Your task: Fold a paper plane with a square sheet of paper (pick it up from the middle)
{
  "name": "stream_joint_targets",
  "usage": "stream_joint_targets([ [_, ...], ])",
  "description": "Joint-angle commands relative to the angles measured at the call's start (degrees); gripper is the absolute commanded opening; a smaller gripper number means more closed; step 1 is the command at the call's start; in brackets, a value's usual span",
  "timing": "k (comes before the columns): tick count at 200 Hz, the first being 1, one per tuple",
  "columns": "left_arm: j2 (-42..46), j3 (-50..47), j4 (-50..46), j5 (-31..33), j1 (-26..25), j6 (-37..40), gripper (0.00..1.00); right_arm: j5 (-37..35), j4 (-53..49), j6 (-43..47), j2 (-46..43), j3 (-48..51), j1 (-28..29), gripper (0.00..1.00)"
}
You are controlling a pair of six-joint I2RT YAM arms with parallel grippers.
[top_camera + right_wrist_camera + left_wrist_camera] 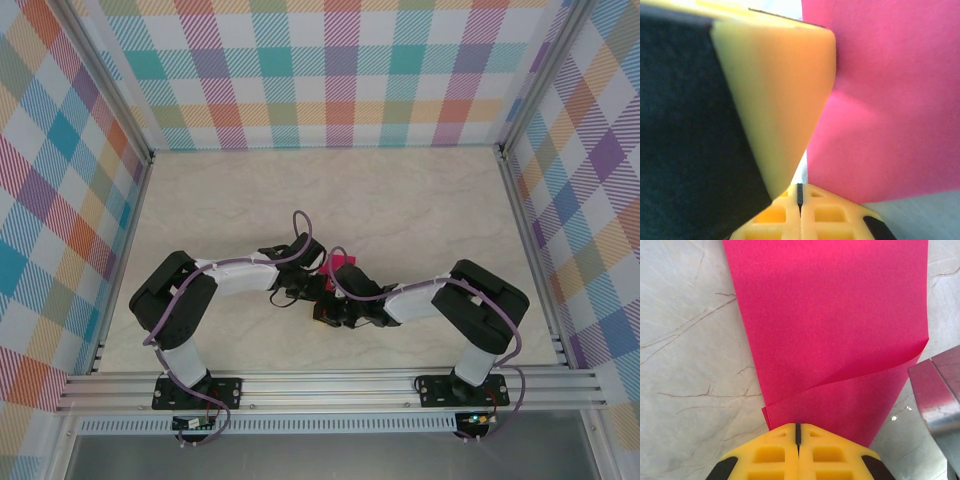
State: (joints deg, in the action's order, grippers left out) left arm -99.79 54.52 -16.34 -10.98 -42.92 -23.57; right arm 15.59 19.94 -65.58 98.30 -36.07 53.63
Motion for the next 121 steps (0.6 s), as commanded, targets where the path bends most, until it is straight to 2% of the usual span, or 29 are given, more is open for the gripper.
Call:
stream_joint_targets([
  [1, -0.3, -1.7, -2.6, 1.4, 0.2, -0.5, 0.0, -2.3, -6.1, 0.5, 0.0, -0.1, 0.3, 0.0],
  [18, 0.0, -1.7, -2.7, 1.6, 0.2, -0.4, 0.0, -4.3, -10.3, 2.1, -4.2, -0.8, -0.2, 0.0],
  [45, 0.1, -1.9, -2.8, 1.8, 0.2, -0.4, 0.0, -3.8, -11.4, 3.7, -8.4, -0.6, -2.4, 0.0],
  [92, 0.1, -1.7, -3.0, 1.7, 0.2, -0.3, 0.0, 0.1, -6.6, 4.1, -7.0, 0.6, -7.5, 0.0],
  [121, -0.1, -1.6, -3.1, 1.7, 0.2, -0.3, 0.0, 2.5, -4.1, 4.1, -3.5, -0.5, -8.2, 0.0],
])
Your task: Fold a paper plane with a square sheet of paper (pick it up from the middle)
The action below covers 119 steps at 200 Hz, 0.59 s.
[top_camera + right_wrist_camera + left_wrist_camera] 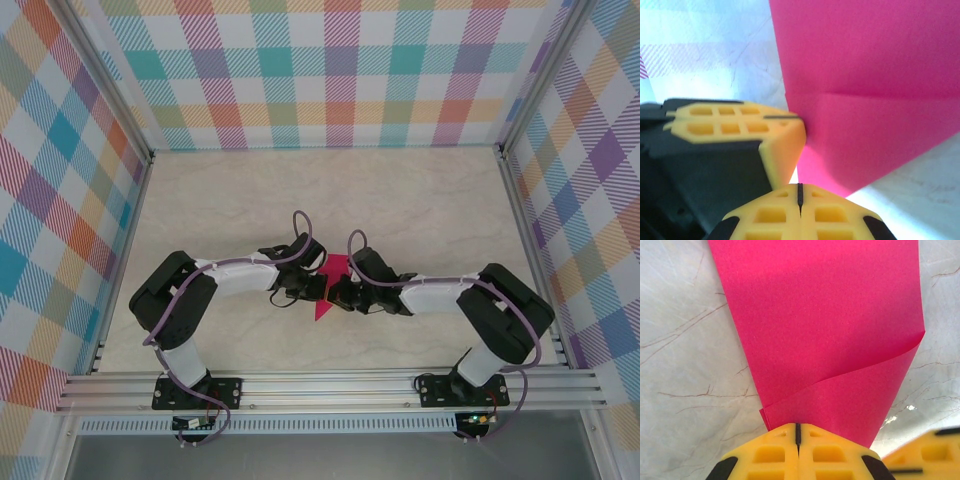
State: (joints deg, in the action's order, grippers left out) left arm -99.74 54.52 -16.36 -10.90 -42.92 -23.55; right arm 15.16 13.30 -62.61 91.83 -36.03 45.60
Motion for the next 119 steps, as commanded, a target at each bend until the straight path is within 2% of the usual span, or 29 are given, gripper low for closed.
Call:
stream_joint_targets([
  [1, -0.2, -1.6, -3.0, 1.6, 0.3, -0.4, 0.0, 2.9, 2.6, 1.2, 3.1, -0.6, -0.2, 0.0],
  [38, -0.3, -1.6, -3.1, 1.7, 0.2, -0.2, 0.0, 2.1, 2.5, 0.9, 6.6, -0.5, -0.2, 0.0],
  [77, -0.2, -1.7, -3.4, 2.2, 0.2, 0.0, 0.0, 0.5, -2.2, 2.7, 2.4, -1.2, -0.6, 0.0],
  [119, -0.2, -1.5, -3.5, 1.9, 0.2, 0.0, 0.0, 2.5, -3.1, 4.9, 1.4, -2.1, -4.6, 0.0],
])
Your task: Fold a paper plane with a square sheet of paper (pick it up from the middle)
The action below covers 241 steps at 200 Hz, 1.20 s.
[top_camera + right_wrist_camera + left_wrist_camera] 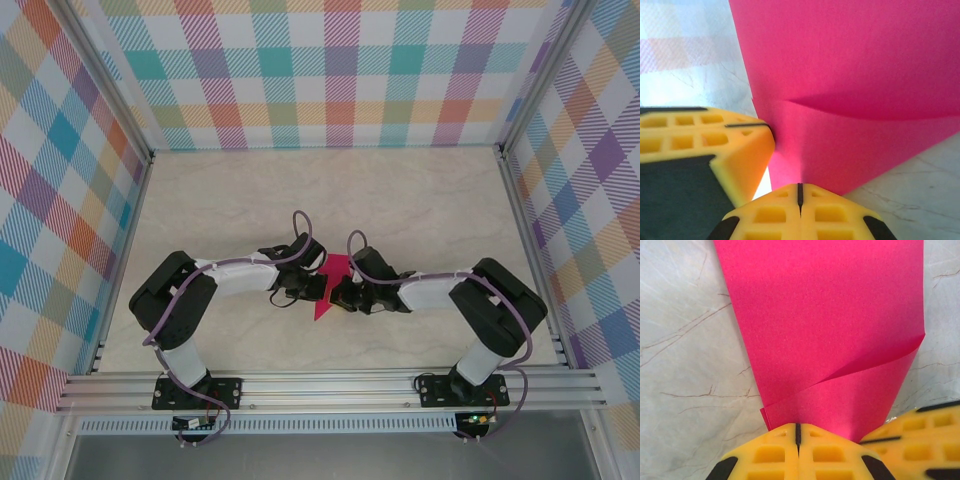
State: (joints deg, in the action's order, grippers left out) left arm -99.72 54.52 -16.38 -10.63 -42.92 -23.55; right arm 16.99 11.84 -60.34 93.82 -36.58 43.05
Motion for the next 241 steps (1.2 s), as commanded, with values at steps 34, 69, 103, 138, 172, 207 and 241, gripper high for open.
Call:
stream_joint_targets([
  [34, -0.3, -1.5, -3.6, 1.8, 0.2, 0.2, 0.0, 1.8, 0.0, 2.9, 2.2, -1.4, -3.8, 0.0],
  [69, -0.2, -1.7, -3.8, 2.2, 0.2, 0.3, 0.0, 1.6, -2.3, 3.0, 3.5, -1.9, -4.7, 0.0],
  [103, -0.2, -1.5, -4.1, 2.3, 0.3, 0.3, 0.0, 2.0, -3.0, 3.5, 0.4, -2.1, -5.9, 0.0],
  [138, -0.4, -1.6, -4.1, 2.1, 0.2, 0.3, 0.0, 3.7, -2.6, 5.0, 0.7, -2.7, -8.2, 0.0],
  [172, -0.4, -1.5, -4.1, 2.0, 0.2, 0.4, 0.0, 3.5, -1.9, 5.0, 3.4, -2.3, -8.8, 0.0],
  [207, -0.3, -1.5, -4.2, 2.0, 0.2, 0.5, 0.0, 1.9, -4.3, 5.4, 4.4, -2.5, -8.9, 0.0],
  [241, -0.2, -1.6, -4.5, 2.3, 0.2, 0.5, 0.0, 2.7, -4.2, 5.8, 0.9, -2.6, -10.0, 0.0],
])
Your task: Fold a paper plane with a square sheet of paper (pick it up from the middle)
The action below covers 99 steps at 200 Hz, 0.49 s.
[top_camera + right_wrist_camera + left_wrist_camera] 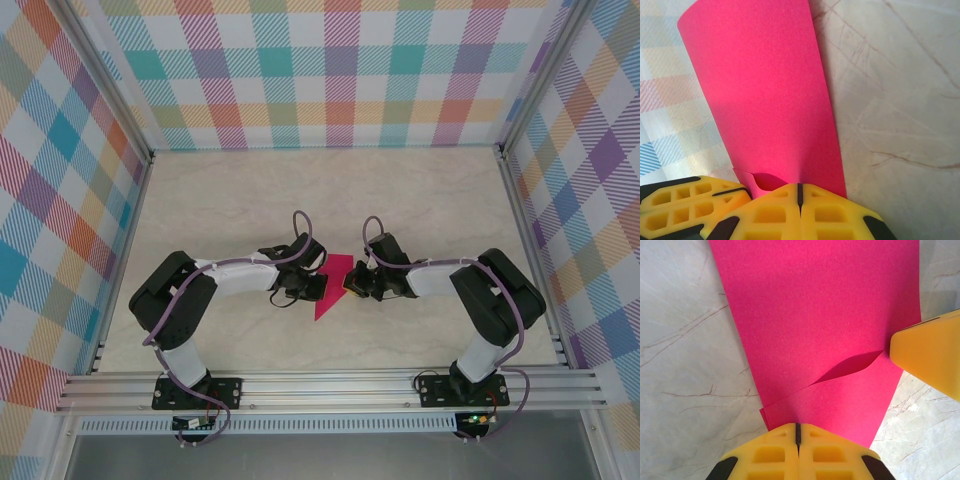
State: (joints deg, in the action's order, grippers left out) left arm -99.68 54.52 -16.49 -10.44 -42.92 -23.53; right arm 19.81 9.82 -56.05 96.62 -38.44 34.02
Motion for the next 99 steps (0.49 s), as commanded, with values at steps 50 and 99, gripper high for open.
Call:
stream_joint_targets([
  [50, -0.2, -1.5, -4.2, 2.0, 0.2, 0.4, 0.0, 0.2, -2.4, 2.9, -0.6, -1.2, -2.5, 0.0],
  [99, 0.7, -1.4, -4.4, 2.1, 0.2, 0.1, 0.0, -0.4, -3.3, 3.2, 1.7, -0.7, -2.8, 0.0],
])
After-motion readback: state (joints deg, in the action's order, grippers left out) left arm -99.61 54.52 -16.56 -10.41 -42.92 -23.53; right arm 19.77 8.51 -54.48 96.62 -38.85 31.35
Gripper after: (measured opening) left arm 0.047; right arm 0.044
